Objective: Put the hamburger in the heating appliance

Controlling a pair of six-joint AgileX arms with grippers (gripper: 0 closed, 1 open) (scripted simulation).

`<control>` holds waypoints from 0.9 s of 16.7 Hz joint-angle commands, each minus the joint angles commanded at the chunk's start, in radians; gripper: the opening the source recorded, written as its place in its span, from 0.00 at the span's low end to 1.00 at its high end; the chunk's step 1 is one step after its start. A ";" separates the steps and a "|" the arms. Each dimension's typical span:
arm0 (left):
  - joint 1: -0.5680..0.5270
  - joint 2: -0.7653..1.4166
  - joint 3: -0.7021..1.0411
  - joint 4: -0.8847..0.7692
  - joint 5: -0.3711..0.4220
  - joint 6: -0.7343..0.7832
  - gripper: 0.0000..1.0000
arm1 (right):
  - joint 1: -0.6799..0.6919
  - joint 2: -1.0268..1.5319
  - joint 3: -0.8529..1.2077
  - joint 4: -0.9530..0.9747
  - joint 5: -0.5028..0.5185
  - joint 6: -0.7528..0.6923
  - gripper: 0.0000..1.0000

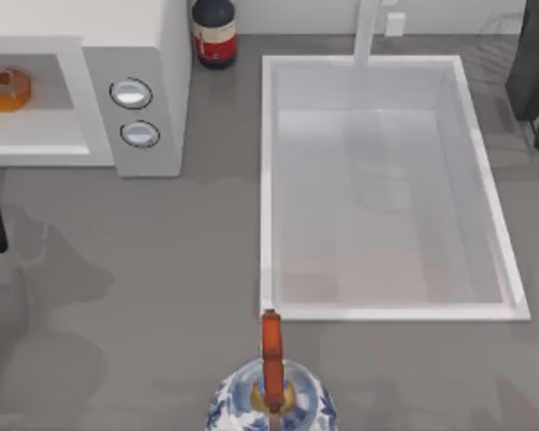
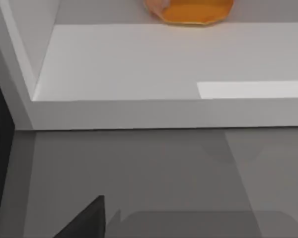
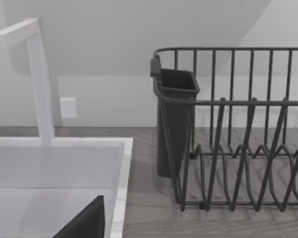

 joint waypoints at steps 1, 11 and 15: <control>0.000 0.000 0.000 0.000 0.000 0.000 1.00 | 0.000 0.000 0.000 0.000 0.000 0.000 1.00; -0.006 -0.174 0.069 -0.238 -0.005 -0.001 1.00 | 0.000 0.000 0.000 0.000 0.000 0.000 1.00; -0.006 -0.270 0.106 -0.396 -0.006 -0.003 1.00 | 0.000 0.000 0.000 0.000 0.000 0.000 1.00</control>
